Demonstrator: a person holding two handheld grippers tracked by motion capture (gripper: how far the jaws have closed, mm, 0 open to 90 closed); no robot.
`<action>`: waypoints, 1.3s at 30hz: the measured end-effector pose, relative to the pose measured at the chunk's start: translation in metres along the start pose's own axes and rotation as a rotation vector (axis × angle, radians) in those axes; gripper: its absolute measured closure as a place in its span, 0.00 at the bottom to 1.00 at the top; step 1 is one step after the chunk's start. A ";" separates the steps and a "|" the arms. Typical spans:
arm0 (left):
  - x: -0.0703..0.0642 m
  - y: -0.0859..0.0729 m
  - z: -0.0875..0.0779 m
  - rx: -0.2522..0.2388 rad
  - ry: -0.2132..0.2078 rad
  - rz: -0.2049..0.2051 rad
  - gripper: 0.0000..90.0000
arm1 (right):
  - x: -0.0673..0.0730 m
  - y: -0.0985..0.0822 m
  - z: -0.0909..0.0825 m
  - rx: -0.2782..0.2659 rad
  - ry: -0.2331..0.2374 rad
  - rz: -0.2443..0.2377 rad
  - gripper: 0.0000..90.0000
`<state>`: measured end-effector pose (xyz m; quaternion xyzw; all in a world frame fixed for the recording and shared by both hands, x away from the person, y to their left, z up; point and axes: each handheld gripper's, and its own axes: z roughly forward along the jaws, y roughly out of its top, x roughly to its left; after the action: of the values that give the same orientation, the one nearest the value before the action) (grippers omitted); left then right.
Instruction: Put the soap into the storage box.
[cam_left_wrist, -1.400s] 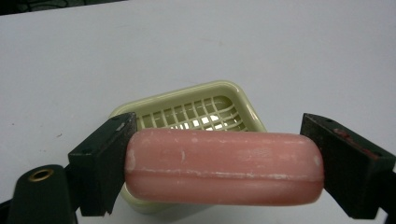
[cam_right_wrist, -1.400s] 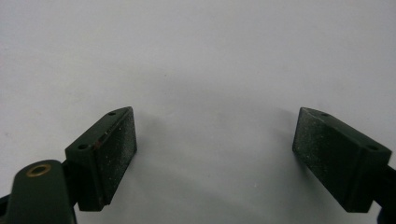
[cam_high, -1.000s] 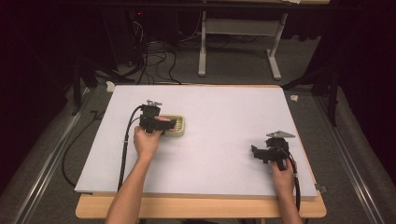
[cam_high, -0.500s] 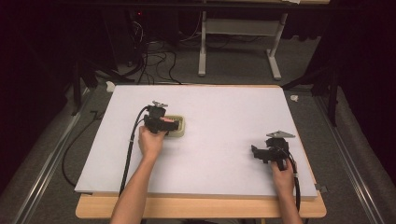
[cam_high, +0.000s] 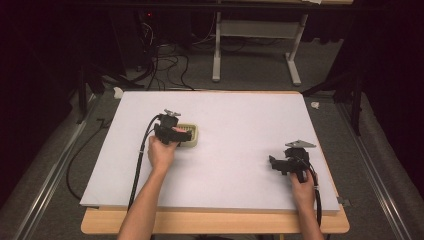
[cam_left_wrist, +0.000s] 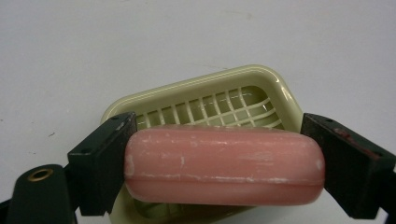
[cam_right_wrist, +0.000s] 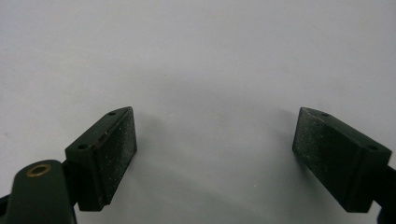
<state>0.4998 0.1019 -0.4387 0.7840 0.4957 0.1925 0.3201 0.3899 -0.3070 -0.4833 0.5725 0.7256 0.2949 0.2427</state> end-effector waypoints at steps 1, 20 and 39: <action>0.000 0.000 0.000 0.002 -0.001 0.003 0.15 | 0.000 0.000 0.000 0.000 0.000 0.000 0.16; -0.001 -0.003 0.009 0.038 0.003 -0.010 0.15 | 0.000 0.000 0.000 0.000 0.000 0.000 0.16; 0.002 -0.003 0.007 0.011 -0.023 -0.017 0.07 | 0.000 0.000 0.000 0.000 0.000 0.000 0.16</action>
<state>0.5032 0.1023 -0.4455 0.7838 0.4995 0.1780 0.3230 0.3898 -0.3070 -0.4832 0.5725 0.7255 0.2950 0.2426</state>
